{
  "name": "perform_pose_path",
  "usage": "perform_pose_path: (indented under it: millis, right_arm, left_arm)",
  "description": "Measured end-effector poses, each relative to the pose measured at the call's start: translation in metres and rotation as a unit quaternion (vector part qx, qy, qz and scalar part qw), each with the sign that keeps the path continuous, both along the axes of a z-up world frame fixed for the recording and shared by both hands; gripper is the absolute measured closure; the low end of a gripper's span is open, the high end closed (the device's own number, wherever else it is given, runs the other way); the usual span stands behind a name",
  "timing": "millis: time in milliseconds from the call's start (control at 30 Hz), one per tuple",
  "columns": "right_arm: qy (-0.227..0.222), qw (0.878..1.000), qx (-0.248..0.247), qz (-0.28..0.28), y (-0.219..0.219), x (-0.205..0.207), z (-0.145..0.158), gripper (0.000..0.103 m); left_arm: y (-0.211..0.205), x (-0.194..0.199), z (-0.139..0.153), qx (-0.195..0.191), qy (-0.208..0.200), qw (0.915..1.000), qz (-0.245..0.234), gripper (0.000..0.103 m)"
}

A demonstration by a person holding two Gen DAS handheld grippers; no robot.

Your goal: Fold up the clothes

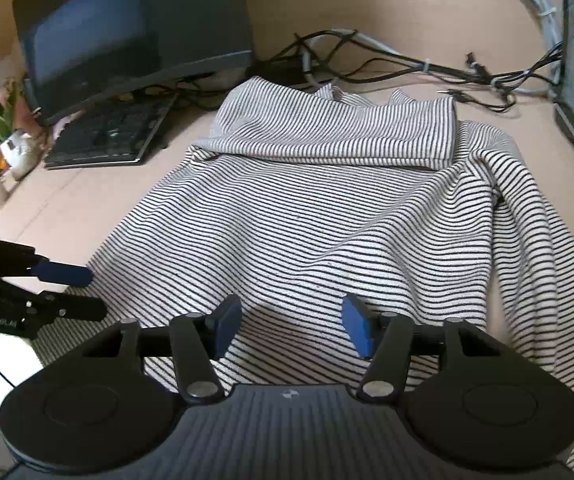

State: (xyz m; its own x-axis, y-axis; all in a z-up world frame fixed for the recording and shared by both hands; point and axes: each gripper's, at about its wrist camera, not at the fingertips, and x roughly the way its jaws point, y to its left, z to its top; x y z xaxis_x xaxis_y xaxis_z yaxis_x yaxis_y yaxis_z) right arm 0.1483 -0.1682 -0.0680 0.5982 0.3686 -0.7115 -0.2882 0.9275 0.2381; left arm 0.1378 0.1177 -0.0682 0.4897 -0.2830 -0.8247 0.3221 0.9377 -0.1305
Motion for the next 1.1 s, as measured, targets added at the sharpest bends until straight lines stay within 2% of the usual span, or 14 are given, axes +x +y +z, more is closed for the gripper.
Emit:
perform_pose_path:
  millis: [33,100,133,200,367,433,533,667,800,867,933,1033,1067,1100]
  right_arm:
    - [0.001,1.000,0.006,0.004,0.002,-0.001,0.000,0.033]
    - [0.004,1.000,0.018,0.011,0.006,-0.002,-0.001,0.010]
    - [0.007,0.999,0.029,0.016,0.009,-0.002,-0.003,0.003]
    - [0.005,0.999,0.035,0.008,0.015,-0.004,-0.004,0.000]
    - [0.004,0.998,0.058,-0.029,0.012,-0.006,-0.003,0.001]
    - [-0.004,0.997,0.048,-0.063,0.002,-0.013,0.003,0.007]
    - [-0.038,0.991,0.005,-0.125,-0.022,-0.033,0.021,0.011]
    - [-0.049,0.967,-0.027,-0.249,-0.077,-0.066,0.040,0.054]
    - [-0.035,0.922,-0.032,-0.383,-0.129,-0.108,0.045,0.055]
    - [-0.026,0.911,-0.018,-0.411,-0.141,-0.123,0.041,0.051]
    - [-0.009,0.903,-0.002,-0.429,-0.148,-0.131,0.029,0.050]
    - [0.014,0.904,0.035,-0.426,-0.151,-0.130,0.009,0.051]
    - [0.020,0.907,0.043,-0.417,-0.151,-0.125,0.004,0.054]
    - [0.015,0.911,0.035,-0.410,-0.146,-0.121,0.003,0.071]
  left_arm:
    - [0.001,0.002,0.003,-0.008,0.004,0.9999,0.004,0.044]
    - [0.001,0.008,0.016,-0.029,-0.010,0.9995,0.008,0.024]
    - [-0.002,0.012,0.025,-0.044,-0.028,0.9987,0.003,0.019]
    - [-0.010,0.021,0.041,-0.073,-0.057,0.9957,-0.010,0.007]
    - [-0.036,0.065,0.051,-0.137,-0.099,0.9854,-0.023,0.005]
    - [-0.045,0.084,0.042,-0.153,-0.087,0.9842,-0.019,0.005]
    - [-0.056,0.101,0.020,-0.148,-0.058,0.9869,-0.025,0.005]
    - [-0.065,0.103,-0.006,-0.122,-0.038,0.9907,-0.045,0.004]
    - [-0.078,0.086,-0.014,-0.058,-0.061,0.9927,-0.086,0.000]
    - [-0.083,0.076,-0.017,-0.025,-0.074,0.9917,-0.102,0.000]
    - [-0.088,0.067,-0.020,0.008,-0.087,0.9892,-0.118,0.000]
    - [-0.090,0.066,-0.017,0.013,-0.084,0.9903,-0.109,0.000]
    - [-0.090,0.067,-0.015,0.011,-0.080,0.9911,-0.105,0.000]
    - [-0.090,0.067,-0.012,0.003,-0.075,0.9917,-0.104,0.000]
